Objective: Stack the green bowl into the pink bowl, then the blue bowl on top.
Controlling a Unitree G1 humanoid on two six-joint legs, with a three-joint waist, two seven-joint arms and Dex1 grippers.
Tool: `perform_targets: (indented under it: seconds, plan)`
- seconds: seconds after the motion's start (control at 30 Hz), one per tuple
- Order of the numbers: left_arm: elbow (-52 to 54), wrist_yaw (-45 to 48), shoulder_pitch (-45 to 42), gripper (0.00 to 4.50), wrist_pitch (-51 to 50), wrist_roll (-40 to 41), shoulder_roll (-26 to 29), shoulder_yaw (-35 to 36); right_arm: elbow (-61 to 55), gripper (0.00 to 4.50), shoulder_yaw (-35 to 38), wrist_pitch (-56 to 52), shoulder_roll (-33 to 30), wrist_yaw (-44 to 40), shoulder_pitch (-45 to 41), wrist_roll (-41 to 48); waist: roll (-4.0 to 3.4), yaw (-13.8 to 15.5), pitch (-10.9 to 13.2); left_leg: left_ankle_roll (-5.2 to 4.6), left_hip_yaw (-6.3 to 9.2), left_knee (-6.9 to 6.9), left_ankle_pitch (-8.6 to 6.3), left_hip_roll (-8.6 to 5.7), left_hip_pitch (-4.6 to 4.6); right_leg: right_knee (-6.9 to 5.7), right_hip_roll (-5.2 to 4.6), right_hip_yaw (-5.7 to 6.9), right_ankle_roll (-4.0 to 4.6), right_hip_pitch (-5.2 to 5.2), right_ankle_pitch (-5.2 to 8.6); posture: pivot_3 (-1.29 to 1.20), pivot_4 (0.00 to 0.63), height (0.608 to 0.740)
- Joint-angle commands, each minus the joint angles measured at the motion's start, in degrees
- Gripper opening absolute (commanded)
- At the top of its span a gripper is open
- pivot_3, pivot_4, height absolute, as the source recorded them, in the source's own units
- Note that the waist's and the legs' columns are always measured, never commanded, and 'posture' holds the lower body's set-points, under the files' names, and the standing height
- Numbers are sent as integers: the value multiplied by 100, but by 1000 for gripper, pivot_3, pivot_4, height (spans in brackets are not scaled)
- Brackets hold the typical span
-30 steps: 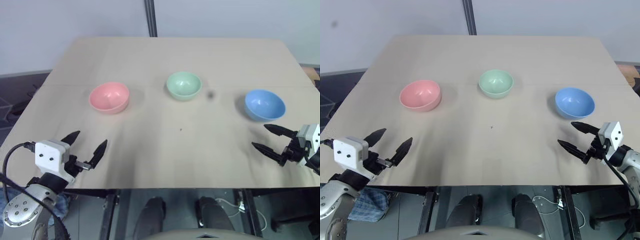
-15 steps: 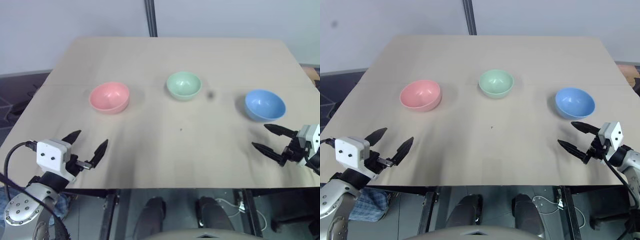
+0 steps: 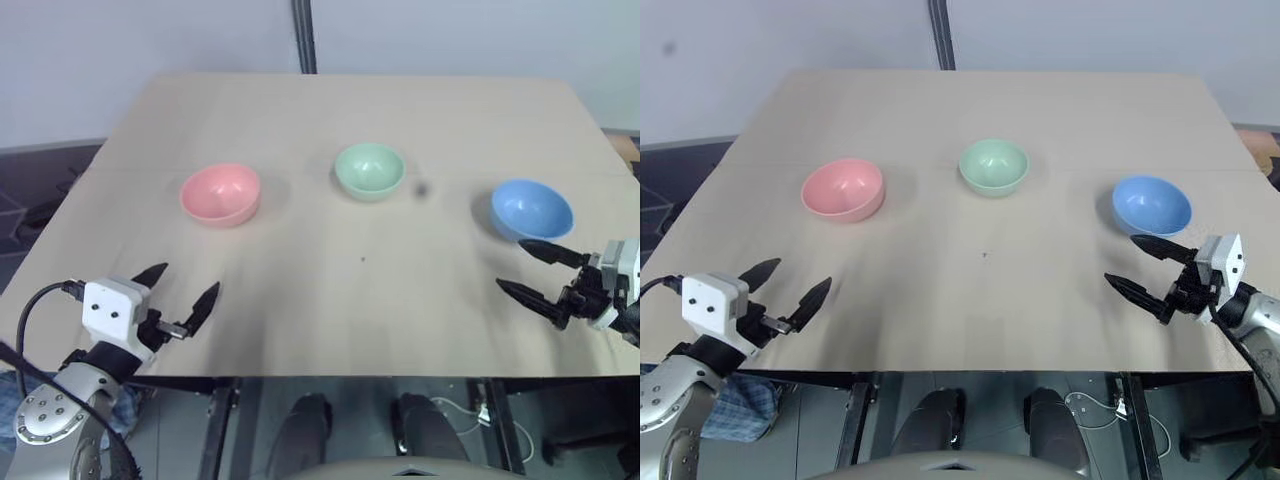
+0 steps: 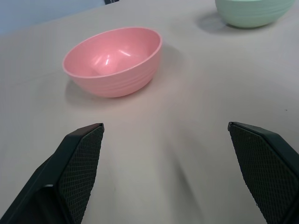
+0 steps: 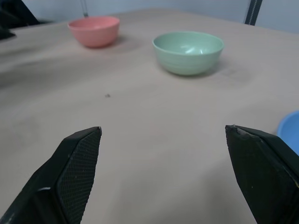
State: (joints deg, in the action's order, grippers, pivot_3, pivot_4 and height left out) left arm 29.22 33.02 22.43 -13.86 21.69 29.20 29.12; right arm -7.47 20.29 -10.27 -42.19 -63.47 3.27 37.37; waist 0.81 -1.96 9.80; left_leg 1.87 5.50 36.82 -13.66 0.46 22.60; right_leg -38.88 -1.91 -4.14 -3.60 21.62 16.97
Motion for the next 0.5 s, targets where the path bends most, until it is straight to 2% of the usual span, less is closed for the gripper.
perform_targets:
  seconds: [0.03, 0.23, 0.37, 0.5]
  plan:
    - [-155, -53, -151, 4500, 131, -234, 182, -2, -281, 4449, 310, -188, -108, -12, -15, 294, 0, 0, 0, 0, 0, 0, 0, 0, 0, 0, 0, 0, 0, 0, 0, 0, 150, 740]
    - [-666, -443, -713, 4500, 72, -1123, 630, -285, -336, 4449, 354, -227, -87, 23, 8, 276, 1, -4, 1, 0, 3, 1, 0, 0, -2, -2, 2, 3, -1, -1, 0, 0, 150, 740]
    - [-924, -473, -1067, 4500, 316, -1946, 1206, -622, -321, 4449, 361, -190, -87, 30, 31, 220, 1, -4, 1, 0, 3, 0, 0, 0, 0, -1, 2, 3, -1, 1, 0, 0, 150, 740]
    - [-1280, -327, -1540, 4500, 335, -2275, 1643, -965, -355, 4449, 352, -173, -70, 29, 65, 199, -1, -5, 3, 0, 3, -2, 0, -1, 1, 0, 0, 3, 0, 1, 0, 0, 150, 740]
